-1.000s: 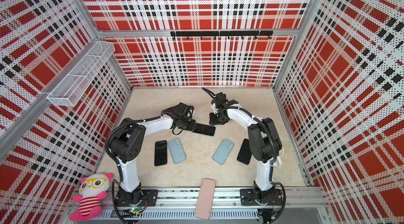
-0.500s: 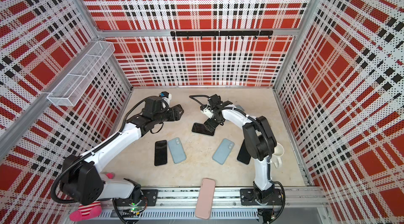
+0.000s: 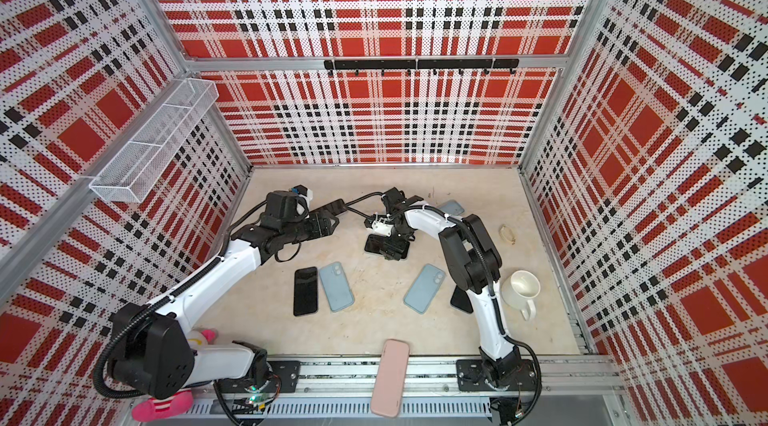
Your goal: Put the phone into the phone case
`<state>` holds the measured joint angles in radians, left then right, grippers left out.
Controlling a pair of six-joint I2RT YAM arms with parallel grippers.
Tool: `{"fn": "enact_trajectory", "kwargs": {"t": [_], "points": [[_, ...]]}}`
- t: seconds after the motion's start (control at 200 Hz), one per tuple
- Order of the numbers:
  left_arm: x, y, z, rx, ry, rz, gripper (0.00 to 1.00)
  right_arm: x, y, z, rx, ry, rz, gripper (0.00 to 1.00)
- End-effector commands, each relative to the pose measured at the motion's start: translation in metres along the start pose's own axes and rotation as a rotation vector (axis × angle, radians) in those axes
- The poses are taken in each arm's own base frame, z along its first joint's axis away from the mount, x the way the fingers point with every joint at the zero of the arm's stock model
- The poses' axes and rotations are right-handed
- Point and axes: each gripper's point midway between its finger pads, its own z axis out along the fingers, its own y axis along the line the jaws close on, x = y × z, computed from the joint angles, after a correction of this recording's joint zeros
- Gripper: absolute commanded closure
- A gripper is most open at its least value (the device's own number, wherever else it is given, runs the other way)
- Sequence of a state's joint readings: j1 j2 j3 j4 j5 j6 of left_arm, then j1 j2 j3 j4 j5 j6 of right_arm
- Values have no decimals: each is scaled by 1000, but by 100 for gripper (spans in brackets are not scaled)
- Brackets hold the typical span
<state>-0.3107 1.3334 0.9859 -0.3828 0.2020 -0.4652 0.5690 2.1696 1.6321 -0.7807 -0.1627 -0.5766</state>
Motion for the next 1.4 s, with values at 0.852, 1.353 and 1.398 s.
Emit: {"fn": "enact_trajectory", "kwargs": {"t": [0.852, 1.353, 1.398], "points": [[-64, 33, 34, -196, -76, 220, 21, -22, -92, -36, 416, -342, 1075, 35], [-55, 40, 37, -185, -90, 191, 23, -20, -201, -18, 587, -378, 1282, 31], [-53, 41, 39, -186, -84, 192, 23, -18, -204, -13, 571, -369, 1278, 29]]}}
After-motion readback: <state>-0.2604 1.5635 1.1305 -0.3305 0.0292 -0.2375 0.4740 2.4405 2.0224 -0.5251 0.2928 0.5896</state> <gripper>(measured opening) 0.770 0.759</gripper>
